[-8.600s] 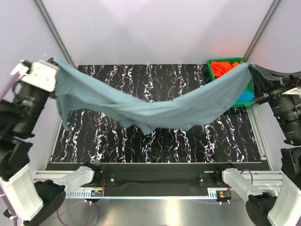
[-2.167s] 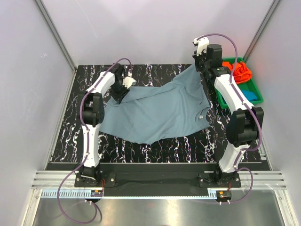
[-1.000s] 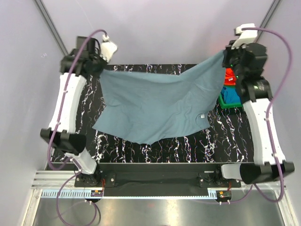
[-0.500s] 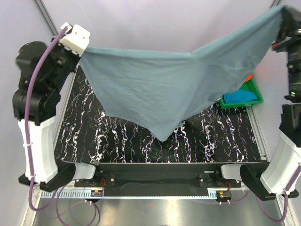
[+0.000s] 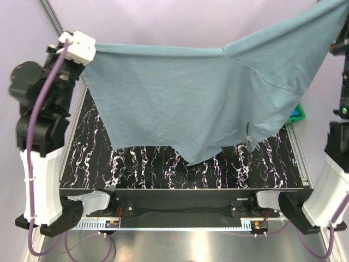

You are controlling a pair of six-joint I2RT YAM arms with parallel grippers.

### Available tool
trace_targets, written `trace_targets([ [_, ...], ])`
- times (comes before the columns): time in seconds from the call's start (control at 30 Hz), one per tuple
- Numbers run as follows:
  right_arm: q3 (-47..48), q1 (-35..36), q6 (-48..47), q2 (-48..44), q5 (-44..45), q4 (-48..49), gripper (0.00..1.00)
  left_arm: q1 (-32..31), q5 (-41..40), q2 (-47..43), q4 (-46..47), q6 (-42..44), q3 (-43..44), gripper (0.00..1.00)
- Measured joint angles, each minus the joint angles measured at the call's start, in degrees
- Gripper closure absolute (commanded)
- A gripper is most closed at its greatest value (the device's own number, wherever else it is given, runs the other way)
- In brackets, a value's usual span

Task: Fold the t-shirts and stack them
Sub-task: Flatten the tshirt out

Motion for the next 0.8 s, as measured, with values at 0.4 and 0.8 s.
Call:
trace_targets([
  [0.4,-13.7,0.0,-2.9,13.7,-0.1,8.7,1.0,8.0,-0.6,20.8,3.4,1.4,-3.1,1.0],
  [0.8,-14.5,-2.4,-2.7,24.0,-0.2,3.1,1.0,9.6,0.6,31.5,-6.3,-0.9,10.3,1.0],
])
